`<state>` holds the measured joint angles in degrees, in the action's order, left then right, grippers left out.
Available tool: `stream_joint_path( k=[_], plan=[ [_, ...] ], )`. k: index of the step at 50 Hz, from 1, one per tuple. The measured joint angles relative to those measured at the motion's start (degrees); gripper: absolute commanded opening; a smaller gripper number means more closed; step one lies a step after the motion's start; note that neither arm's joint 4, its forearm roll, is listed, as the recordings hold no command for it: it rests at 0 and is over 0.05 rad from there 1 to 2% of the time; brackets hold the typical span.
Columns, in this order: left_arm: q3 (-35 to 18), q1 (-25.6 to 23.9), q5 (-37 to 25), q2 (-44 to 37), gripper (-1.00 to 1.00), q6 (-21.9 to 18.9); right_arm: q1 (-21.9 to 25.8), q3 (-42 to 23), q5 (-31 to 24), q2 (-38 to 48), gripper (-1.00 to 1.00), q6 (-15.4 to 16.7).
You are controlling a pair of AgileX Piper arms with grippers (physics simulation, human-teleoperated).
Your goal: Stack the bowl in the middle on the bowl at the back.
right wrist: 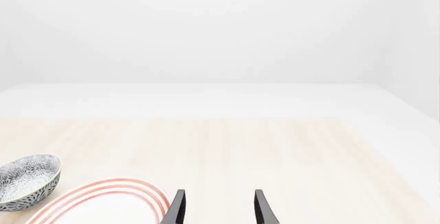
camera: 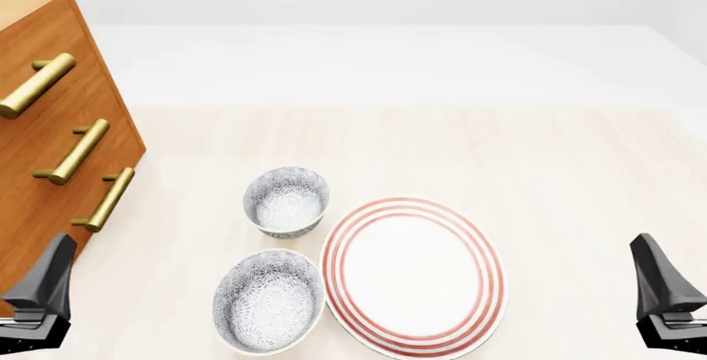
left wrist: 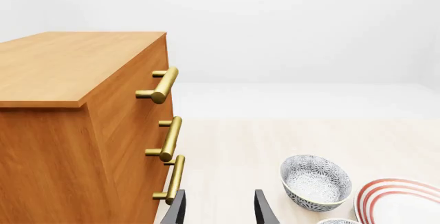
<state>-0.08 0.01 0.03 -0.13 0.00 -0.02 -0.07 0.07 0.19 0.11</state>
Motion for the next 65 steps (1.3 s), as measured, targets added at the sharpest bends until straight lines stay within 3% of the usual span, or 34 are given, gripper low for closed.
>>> stream_joint_path(
  k=[30, 48, 65],
  plan=[
    [-2.0, -0.3, -0.3, -0.2, 1.00, 1.2, -0.2, -0.1, 0.6, 0.8, 1.00, 0.1],
    [-14.1, -8.1, -10.4, -3.9, 1.00, -0.9, -0.4, -0.2, 0.6, 0.8, 1.00, -0.4],
    [-27.6, -16.8, -23.6, -18.6, 1.00, -1.9, -0.5, -0.2, 0.4, 0.5, 1.00, -0.6]
  ],
)
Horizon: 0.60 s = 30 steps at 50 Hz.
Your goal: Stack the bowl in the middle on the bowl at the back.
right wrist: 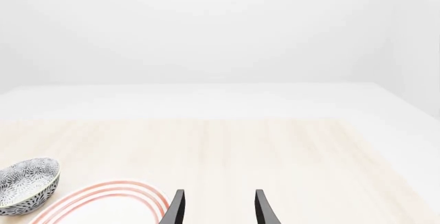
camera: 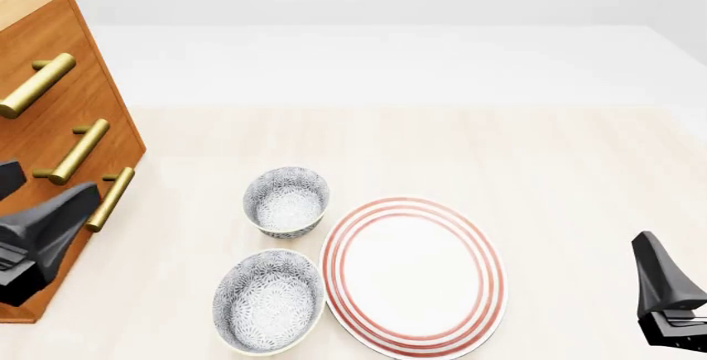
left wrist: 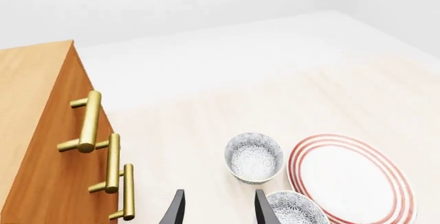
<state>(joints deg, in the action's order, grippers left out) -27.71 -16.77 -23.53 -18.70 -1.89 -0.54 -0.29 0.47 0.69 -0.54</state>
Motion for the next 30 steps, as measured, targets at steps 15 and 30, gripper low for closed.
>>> stream_joint_path(
  k=[15, 30],
  plan=[
    [-8.3, -4.9, -11.1, -12.6, 1.00, 3.1, -0.1, -0.1, 0.0, 0.1, 1.00, -0.1],
    [-10.4, -10.9, -16.8, -20.5, 1.00, 13.5, -0.2, -0.2, -0.1, 0.0, 1.00, -0.2]
  ],
)
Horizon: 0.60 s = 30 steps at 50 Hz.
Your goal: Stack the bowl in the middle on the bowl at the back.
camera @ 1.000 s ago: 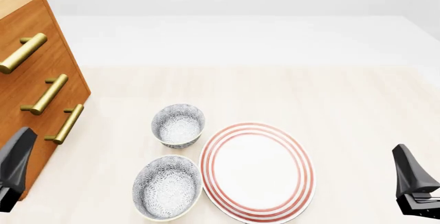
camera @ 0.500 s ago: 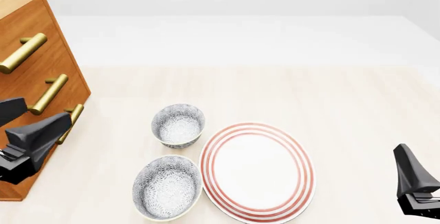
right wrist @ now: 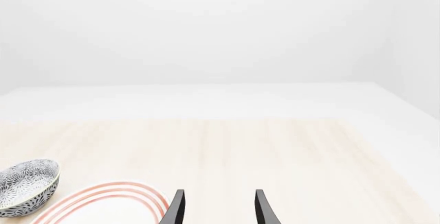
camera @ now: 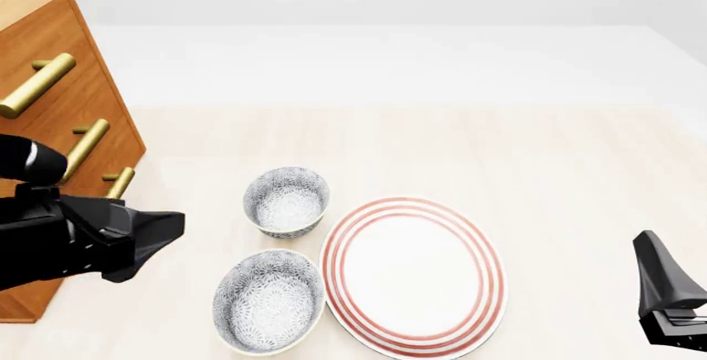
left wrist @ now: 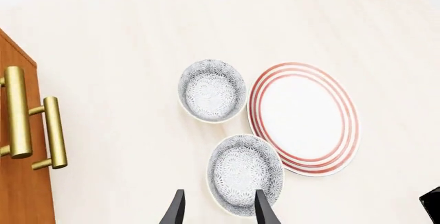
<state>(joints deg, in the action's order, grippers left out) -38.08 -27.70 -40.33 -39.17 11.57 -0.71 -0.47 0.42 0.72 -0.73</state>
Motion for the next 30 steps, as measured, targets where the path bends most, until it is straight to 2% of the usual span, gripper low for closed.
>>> stream_joint_path(
  k=[7, 15, 30],
  plan=[
    [1.3, -2.2, 0.5, -0.9, 1.00, 6.4, 0.0, 0.0, 0.0, 0.0, 1.00, 0.0],
    [3.9, -3.6, 3.3, -2.0, 1.00, 11.1, 0.0, 0.0, 0.0, 0.0, 1.00, 0.0],
    [10.3, -5.0, 13.1, -7.1, 1.00, 15.1, 0.0, 0.0, -0.1, -0.2, 1.00, -0.1]
  ],
)
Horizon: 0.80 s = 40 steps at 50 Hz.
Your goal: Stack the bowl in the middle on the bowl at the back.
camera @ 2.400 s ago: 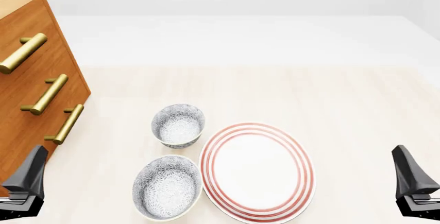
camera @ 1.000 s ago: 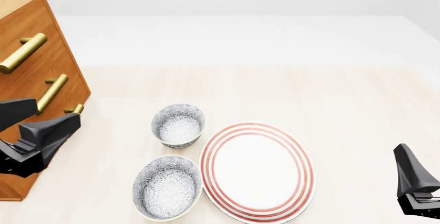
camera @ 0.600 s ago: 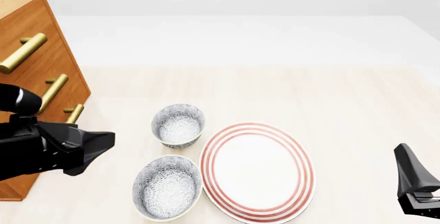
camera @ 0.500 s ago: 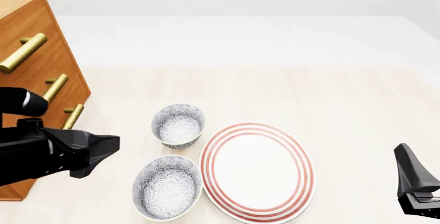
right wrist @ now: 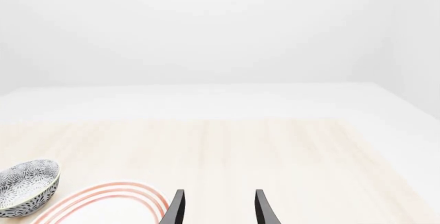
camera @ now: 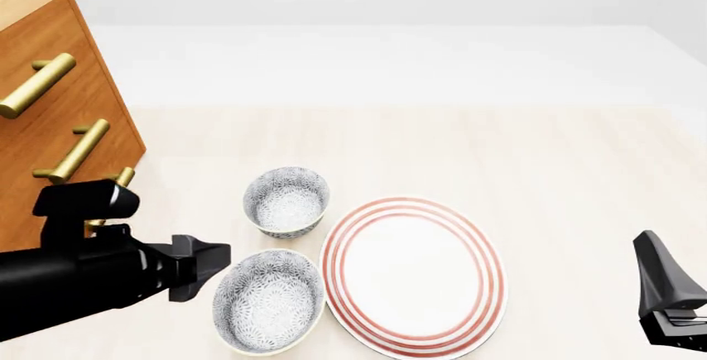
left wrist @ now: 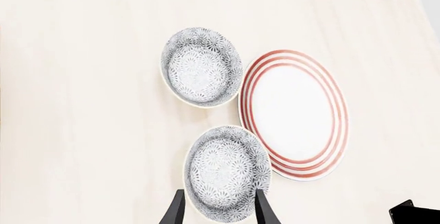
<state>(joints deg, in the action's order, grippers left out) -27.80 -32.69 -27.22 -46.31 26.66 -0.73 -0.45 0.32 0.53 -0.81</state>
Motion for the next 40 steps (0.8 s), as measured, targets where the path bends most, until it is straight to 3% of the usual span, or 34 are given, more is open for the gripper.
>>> stream_joint_path(
  k=[16, 40],
  plan=[
    [4.0, 1.2, 9.0, -9.5, 1.00, -1.6, 0.1, 0.0, 0.1, 0.1, 1.00, 0.1],
    [5.3, 5.1, 15.3, -18.8, 1.00, -6.2, 0.1, 0.0, 0.2, 0.3, 1.00, 0.0]
  ],
)
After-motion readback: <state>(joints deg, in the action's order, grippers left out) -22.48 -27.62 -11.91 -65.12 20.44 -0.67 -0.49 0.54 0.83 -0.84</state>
